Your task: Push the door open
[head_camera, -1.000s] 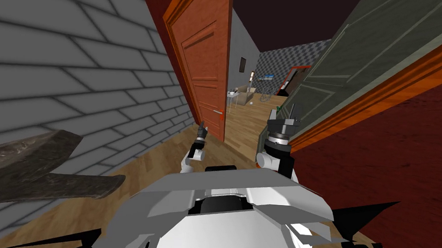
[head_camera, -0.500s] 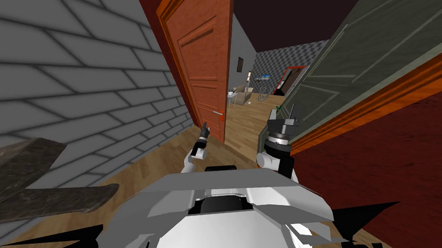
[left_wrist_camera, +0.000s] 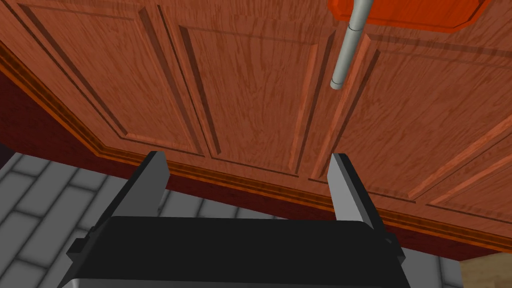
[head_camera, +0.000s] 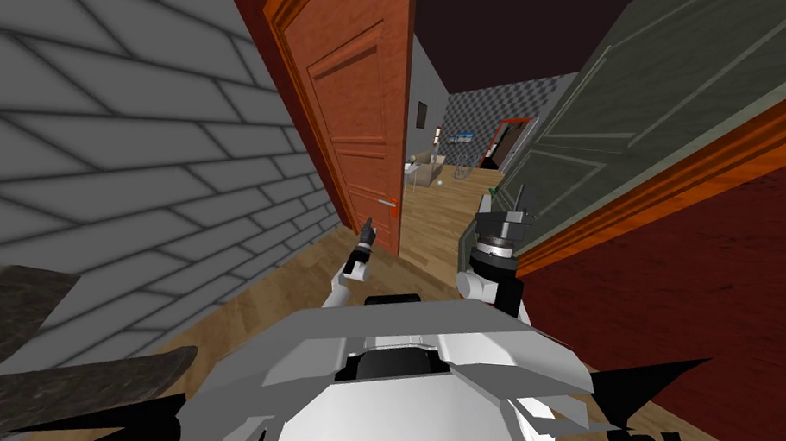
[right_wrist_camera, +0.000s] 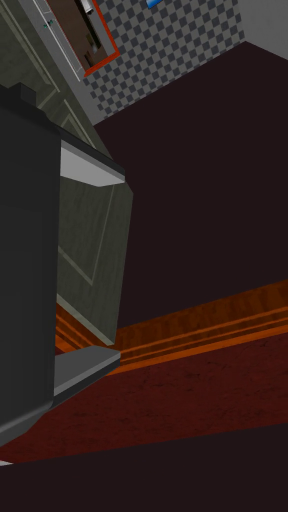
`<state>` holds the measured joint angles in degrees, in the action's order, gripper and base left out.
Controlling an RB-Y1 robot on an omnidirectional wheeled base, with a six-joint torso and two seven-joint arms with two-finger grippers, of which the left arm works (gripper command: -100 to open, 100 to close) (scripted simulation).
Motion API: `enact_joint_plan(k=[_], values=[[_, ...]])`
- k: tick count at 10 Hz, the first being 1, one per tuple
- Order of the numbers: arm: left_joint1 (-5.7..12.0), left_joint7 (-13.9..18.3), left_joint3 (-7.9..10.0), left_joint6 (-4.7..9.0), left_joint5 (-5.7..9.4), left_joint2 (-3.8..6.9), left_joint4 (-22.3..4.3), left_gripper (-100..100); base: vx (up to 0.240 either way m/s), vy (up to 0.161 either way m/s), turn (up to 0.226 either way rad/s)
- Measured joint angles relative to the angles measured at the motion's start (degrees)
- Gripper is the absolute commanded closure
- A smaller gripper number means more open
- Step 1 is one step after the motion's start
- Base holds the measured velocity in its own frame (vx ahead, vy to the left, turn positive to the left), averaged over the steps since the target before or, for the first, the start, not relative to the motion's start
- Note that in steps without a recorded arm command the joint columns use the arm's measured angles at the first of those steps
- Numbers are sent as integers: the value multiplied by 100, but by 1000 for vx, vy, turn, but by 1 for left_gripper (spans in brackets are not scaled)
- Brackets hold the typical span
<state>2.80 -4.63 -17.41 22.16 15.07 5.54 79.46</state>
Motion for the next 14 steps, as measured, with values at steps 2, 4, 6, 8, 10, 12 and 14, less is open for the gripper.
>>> enact_joint_plan(k=[2, 4, 6, 8, 10, 12, 14], values=[[124, -12, -31, 23, 26, -8, -197, -100, 51, 49, -63], [274, -43, -88, 39, 61, -37, -442, -100, 75, 96, -107], [435, -106, -177, 23, 109, -77, -703, -100, 107, 112, -94], [603, -128, -232, 19, 155, -90, -949, -100, 69, 89, -71], [726, -162, -284, 7, 191, -118, -1135, -100, 56, 69, -68], [855, -200, -332, -4, 224, -158, -1331, -100, 69, 66, -70], [982, -215, -391, 15, 261, -171, -1547, -100, 83, 99, -75]])
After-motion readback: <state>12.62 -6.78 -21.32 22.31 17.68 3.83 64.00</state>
